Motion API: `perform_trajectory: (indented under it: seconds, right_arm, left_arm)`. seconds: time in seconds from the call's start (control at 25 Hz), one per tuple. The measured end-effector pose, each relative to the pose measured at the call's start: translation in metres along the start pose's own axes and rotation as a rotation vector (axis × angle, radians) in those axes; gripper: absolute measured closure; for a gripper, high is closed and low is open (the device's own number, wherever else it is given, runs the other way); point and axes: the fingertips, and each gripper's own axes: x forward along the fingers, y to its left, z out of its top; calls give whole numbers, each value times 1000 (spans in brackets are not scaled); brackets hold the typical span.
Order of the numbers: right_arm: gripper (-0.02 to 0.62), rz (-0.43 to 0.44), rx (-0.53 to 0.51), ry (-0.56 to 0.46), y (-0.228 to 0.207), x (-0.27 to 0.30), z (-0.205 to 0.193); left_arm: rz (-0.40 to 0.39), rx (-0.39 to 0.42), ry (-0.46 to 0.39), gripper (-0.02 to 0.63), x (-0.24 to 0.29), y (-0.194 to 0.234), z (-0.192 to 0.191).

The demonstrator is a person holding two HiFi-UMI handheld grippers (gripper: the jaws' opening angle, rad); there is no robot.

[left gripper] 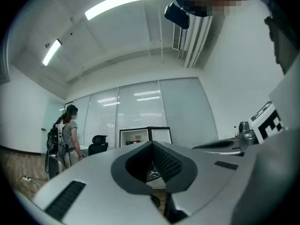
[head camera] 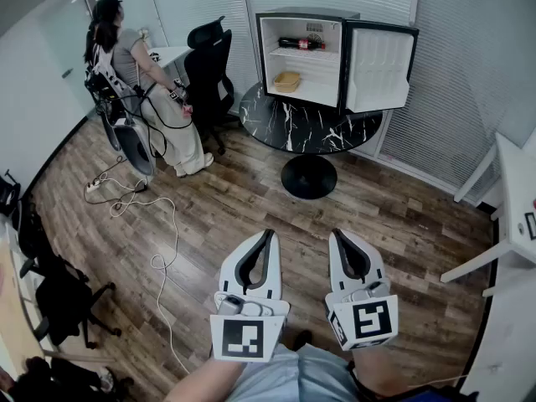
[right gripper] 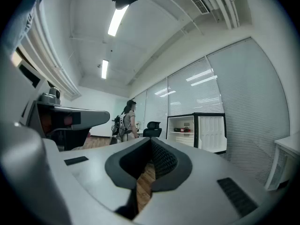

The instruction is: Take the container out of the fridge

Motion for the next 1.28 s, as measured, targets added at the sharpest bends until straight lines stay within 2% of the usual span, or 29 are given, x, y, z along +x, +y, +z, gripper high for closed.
perform_trajectory:
  seconds: [0.44,0.72,0.96,1.28]
  right_arm:
    - [583,2,19,-13,-6,1,-1]
    - [583,-24,41,19,-20,18,-17]
    - [583,-30,51,57,-27,77,-33]
    - [583,-57,41,67,-46,194,-30]
  left_arm:
    - [8,-2,-7,592,1,0,-1]
    - [19,-33,31,592,15,10,-23]
    - [36,-47,64,592,59,53,-45]
    - [26,-63,43,592,156,130,-55]
